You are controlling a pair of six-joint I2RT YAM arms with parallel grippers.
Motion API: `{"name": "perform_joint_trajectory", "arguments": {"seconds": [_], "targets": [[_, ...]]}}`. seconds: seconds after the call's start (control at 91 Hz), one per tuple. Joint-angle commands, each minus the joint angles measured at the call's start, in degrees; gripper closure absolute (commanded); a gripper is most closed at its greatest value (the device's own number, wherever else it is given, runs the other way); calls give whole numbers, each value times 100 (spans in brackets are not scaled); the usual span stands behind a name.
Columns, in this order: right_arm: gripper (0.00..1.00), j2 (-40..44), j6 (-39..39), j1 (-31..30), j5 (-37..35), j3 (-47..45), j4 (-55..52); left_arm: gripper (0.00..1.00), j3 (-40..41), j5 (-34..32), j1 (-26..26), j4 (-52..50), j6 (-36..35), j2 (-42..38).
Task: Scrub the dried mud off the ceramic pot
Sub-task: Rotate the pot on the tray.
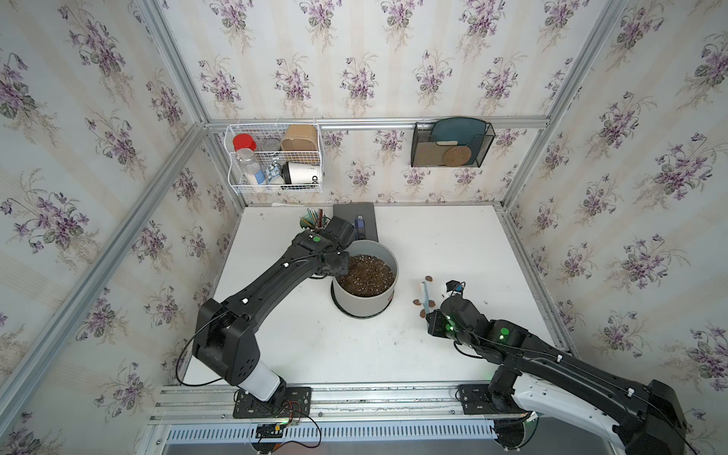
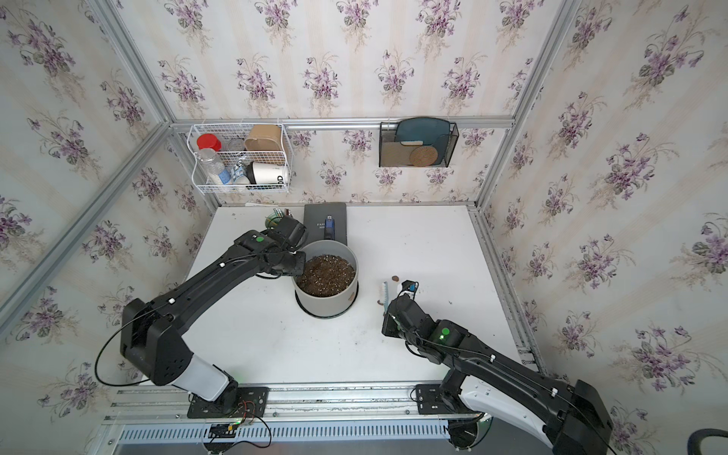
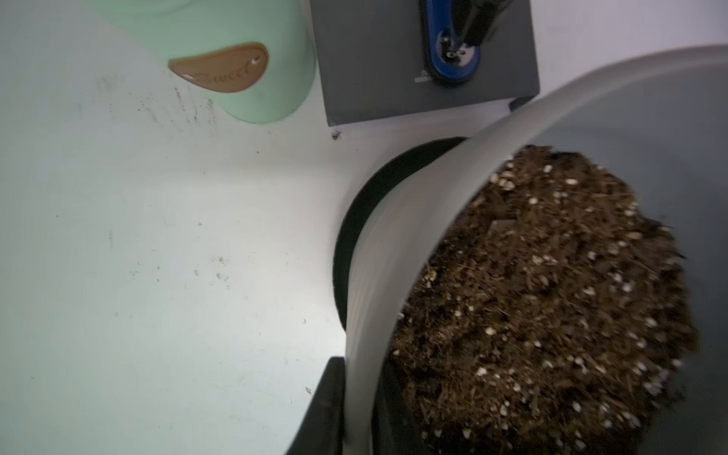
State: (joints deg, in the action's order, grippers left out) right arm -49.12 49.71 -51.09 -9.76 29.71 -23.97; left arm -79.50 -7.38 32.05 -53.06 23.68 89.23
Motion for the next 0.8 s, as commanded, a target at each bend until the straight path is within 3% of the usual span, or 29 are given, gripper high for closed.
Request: {"name": "perform_joint_trajectory", "arguments": {"seconds": [0.0, 0.418, 0.791], "targets": [[100, -82, 64, -43, 29, -1, 249, 74, 97, 783, 29, 376, -36, -154], [100, -419, 310, -534, -162, 14, 333, 56, -166, 259, -65, 513, -151, 158], [100, -471, 473, -701, -299, 4, 426, 62, -36, 282, -235, 755, -151, 325]]}}
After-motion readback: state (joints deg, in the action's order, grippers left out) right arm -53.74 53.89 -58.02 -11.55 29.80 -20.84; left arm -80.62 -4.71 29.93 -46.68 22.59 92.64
